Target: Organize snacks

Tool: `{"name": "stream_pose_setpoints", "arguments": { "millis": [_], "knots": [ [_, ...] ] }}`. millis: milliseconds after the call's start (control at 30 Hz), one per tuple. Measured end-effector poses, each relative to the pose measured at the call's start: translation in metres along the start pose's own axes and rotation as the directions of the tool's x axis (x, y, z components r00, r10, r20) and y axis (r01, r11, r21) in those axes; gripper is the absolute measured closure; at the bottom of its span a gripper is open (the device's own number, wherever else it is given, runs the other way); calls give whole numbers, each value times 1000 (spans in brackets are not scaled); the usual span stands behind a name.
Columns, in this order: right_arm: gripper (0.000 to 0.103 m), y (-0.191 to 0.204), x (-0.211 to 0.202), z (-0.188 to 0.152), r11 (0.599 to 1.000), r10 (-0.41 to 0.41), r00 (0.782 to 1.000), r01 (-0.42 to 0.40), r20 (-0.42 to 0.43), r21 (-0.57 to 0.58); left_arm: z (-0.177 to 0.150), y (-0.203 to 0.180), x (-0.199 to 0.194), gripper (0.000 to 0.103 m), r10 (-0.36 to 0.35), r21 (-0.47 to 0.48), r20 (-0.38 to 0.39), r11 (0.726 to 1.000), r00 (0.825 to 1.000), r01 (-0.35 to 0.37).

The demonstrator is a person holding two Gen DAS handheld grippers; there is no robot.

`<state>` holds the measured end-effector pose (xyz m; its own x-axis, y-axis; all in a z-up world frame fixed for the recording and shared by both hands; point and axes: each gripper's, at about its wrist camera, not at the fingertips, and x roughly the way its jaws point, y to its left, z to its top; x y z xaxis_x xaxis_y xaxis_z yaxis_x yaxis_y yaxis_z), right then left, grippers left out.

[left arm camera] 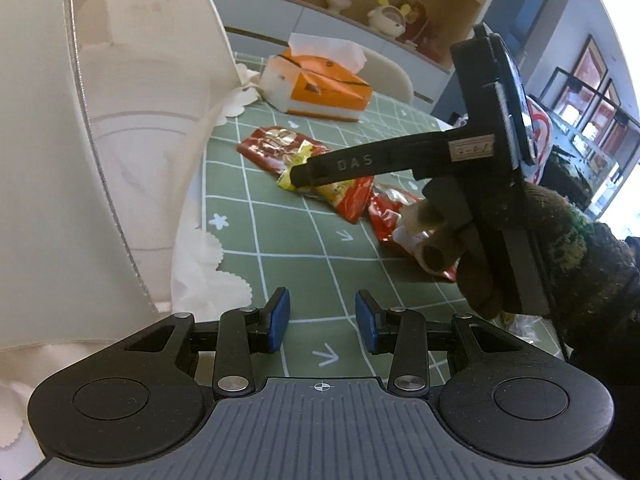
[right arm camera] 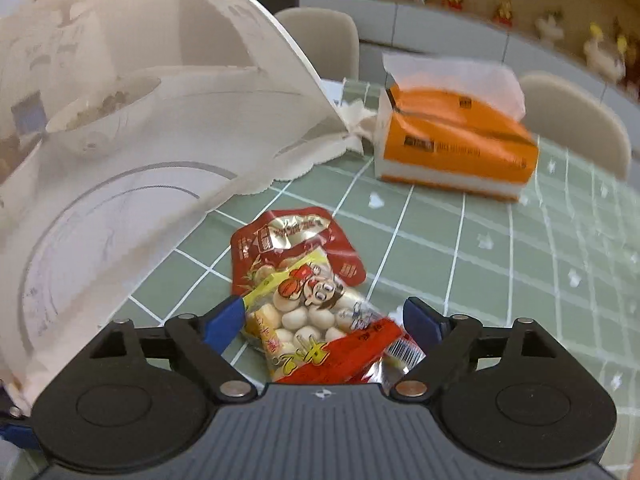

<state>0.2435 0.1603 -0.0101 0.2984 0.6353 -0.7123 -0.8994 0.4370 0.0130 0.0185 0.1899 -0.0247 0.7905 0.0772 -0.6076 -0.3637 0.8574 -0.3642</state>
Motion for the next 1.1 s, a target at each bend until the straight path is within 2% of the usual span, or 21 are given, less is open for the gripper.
{"name": "stream_pose_setpoints", "arguments": {
  "millis": [33, 67, 133, 167, 267, 300, 333, 533, 633, 733, 800, 833, 1000, 1100],
  "knots": [
    [23, -3, -1, -1, 999, 9, 1000, -8, -9, 33, 0, 0, 0, 62, 0, 0, 0, 1000, 1000, 0],
    [38, -5, -4, -3, 998, 25, 1000, -24, -17, 61, 0, 0, 0, 62, -1, 0, 0, 1000, 1000, 1],
    [47, -6, -15, -6, 995, 28, 1000, -27, -9, 95, -1, -1, 0, 62, -3, 3, 1, 1000, 1000, 3],
    [56, -5, -23, -9, 994, 14, 1000, -14, -1, 104, 0, -2, 0, 62, -5, 4, 1, 1000, 1000, 5],
    [58, -2, -50, -18, 991, 8, 1000, -11, 20, 133, -1, -3, 0, 62, -9, 8, 3, 1000, 1000, 9],
    [65, -2, -59, -21, 990, 14, 1000, -17, 25, 141, -1, -3, -1, 62, -12, 9, 5, 1000, 1000, 12],
    [67, -2, -68, -24, 988, 24, 999, -28, 26, 150, -1, -4, -1, 62, -14, 11, 7, 1000, 1000, 14],
    [67, -5, -115, -65, 975, 43, 999, -48, 27, 219, -3, -12, -4, 62, -37, 35, 14, 999, 999, 37],
    [67, -11, -125, -90, 956, 88, 996, -84, 0, 283, -6, -18, -2, 62, -52, 61, -2, 997, 999, 52],
    [61, -18, -132, -110, 940, 85, 996, -80, -2, 333, -9, -23, -1, 62, -67, 81, -15, 994, 998, 68],
    [47, -21, -144, -121, 942, 35, 999, -46, 36, 332, -10, -24, 0, 62, -74, 89, -20, 993, 997, 76],
    [45, -22, -151, -127, 944, 3, 998, -21, 56, 329, -10, -25, 0, 62, -76, 93, -23, 993, 997, 78],
    [44, -33, -176, -159, 934, -141, 986, 103, 88, 343, -4, -25, 2, 62, -95, 75, -31, 992, 995, 97],
    [43, -33, -187, -179, 920, -235, 967, 189, 95, 344, -2, -31, 3, 62, -106, 77, -38, 991, 994, 109]
  ]
}}
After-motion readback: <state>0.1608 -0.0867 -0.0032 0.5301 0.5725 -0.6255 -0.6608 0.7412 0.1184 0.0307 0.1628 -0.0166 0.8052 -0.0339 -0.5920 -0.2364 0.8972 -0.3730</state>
